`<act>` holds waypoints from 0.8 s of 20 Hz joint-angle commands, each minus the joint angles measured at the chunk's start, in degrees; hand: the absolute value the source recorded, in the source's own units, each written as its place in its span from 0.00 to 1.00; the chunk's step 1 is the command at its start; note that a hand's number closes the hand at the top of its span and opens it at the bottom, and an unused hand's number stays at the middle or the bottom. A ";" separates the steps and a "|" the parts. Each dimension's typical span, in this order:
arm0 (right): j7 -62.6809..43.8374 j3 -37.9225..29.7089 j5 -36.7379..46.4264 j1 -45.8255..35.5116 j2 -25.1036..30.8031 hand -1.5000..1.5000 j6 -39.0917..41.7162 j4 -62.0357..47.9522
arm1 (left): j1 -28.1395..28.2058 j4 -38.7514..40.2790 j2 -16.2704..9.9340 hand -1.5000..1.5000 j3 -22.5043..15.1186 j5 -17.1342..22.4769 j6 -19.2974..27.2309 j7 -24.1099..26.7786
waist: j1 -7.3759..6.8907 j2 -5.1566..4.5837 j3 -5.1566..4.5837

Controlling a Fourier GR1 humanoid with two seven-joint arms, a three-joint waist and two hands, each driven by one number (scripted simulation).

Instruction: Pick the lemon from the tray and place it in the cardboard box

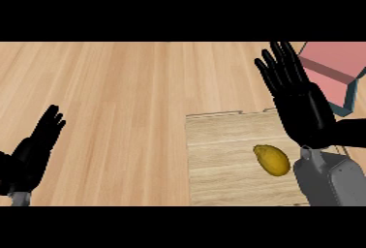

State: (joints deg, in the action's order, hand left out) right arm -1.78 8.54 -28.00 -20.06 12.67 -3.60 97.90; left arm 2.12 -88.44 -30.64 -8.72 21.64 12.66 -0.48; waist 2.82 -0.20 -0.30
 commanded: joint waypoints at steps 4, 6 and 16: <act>-3.95 -7.90 -3.72 -8.98 16.11 0.00 14.19 2.62 | -9.10 -1.09 -2.93 0.50 -3.07 -7.09 -3.98 4.85 | -0.68 0.09 0.30; -2.99 -9.16 -5.24 -10.82 21.77 0.00 22.11 3.34 | -10.48 -4.33 -3.63 0.50 -5.94 -11.23 -4.02 7.23 | -0.05 0.35 0.47; 29.59 -10.64 21.61 -6.17 36.11 0.00 43.53 -8.11 | -14.36 -1.71 -2.06 0.50 -7.61 -10.98 -8.17 6.60 | -3.61 -0.88 0.56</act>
State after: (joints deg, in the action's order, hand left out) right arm 16.59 -2.51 -16.18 -26.03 46.20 35.07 92.14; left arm -10.34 -91.44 -33.37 -15.48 11.72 5.34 5.66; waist 0.39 -0.76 0.24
